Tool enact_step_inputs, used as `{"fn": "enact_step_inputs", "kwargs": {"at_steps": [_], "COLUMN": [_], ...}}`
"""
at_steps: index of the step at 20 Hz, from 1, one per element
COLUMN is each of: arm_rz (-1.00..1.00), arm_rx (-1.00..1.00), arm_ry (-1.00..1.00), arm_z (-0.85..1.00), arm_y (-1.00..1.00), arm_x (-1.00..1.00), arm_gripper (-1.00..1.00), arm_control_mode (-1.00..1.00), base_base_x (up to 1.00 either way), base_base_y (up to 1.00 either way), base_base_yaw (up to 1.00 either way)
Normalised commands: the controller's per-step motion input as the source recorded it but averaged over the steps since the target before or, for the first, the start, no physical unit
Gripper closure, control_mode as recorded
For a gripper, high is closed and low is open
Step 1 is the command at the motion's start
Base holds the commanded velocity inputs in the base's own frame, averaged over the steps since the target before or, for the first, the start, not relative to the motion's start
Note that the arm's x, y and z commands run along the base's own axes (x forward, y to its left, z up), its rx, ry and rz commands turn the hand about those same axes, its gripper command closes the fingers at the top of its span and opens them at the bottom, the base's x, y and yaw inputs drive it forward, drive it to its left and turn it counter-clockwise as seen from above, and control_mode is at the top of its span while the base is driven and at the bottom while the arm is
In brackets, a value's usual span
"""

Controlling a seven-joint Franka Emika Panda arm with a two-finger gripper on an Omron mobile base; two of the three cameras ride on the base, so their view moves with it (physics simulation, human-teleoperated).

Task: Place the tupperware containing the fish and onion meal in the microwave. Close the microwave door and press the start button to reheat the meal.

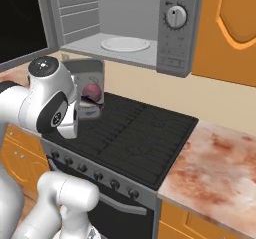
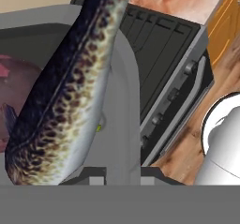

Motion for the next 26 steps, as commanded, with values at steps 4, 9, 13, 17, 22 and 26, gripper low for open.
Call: {"fn": "enact_step_inputs", "kwargs": {"at_steps": [4, 9, 13, 17, 22, 26], "arm_rz": [0.0, 0.0, -0.01, 0.0, 0.0, 0.0], "arm_rx": [0.0, 0.0, 0.0, 0.0, 0.0, 0.0], "arm_ry": [0.0, 0.0, 0.0, -0.04, -0.1, -0.06], "arm_z": [0.0, 0.0, 0.0, 0.0, 0.0, 0.0], "arm_y": [0.0, 0.0, 0.0, 0.0, -0.02, 0.0], "arm_x": [0.0, 0.0, 0.0, 0.0, -0.03, 0.0], "arm_gripper": [1.0, 1.0, 1.0, 1.0, 1.0, 1.0], "arm_control_mode": [1.0, 1.0, -1.0, -1.0, -1.0, -1.0], "base_base_x": [0.25, 0.17, 0.03, 0.0, 0.0, 0.0], "base_base_y": [0.54, 0.34, 0.04, 0.0, 0.0, 0.0], "base_base_yaw": [-0.04, -0.06, -0.08, 0.0, 0.0, 0.0]}}
